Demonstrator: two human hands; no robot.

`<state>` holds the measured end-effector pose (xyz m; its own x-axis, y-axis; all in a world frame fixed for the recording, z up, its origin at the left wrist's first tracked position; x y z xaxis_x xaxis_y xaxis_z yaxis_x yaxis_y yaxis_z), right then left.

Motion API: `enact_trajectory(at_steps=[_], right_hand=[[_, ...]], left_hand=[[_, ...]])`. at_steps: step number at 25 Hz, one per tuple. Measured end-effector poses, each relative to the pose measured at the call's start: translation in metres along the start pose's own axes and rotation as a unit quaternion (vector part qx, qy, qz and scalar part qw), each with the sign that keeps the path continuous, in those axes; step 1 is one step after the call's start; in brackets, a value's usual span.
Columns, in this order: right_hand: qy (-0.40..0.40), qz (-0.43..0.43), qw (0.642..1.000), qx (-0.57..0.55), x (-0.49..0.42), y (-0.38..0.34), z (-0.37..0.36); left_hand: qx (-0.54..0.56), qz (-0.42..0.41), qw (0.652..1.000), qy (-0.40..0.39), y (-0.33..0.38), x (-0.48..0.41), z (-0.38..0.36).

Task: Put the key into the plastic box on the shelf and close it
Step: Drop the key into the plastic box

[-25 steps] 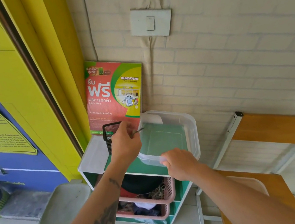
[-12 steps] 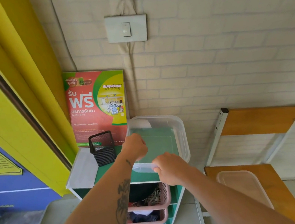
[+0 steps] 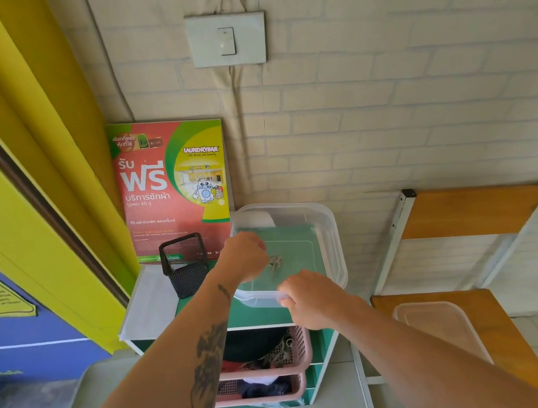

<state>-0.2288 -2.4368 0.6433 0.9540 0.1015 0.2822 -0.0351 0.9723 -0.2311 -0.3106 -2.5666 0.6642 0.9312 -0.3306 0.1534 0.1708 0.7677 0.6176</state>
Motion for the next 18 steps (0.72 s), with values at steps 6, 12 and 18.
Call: enact_trajectory(at_steps=[6, 12, 18], right_hand=[[-0.016, -0.017, 1.000, -0.002, -0.002, 0.002, 0.002], [0.005, -0.015, 0.992, -0.125, 0.015, 0.019, 0.027], [0.101, -0.040, 0.961, -0.256, 0.055, 0.081, 0.061]], left_hand=[[0.050, -0.002, 0.998, 0.050, -0.005, 0.018, 0.007], [0.100, -0.014, 0.991, 0.086, 0.000, 0.041, 0.009], [0.213, -0.030, 0.971, 0.108, 0.047, 0.050, -0.013]])
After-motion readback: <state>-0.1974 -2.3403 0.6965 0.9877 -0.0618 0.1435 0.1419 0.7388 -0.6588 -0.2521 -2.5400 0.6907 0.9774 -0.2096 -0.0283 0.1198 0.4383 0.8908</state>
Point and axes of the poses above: each hand's wrist, its own x-axis away from the middle knuckle, its own z-axis out of the back of the hand, y = z × x, the point moved 2 cm from there along -x, towards the middle knuckle, and after that the axes turned 11 degrees about -z, right-handed, at the moved point
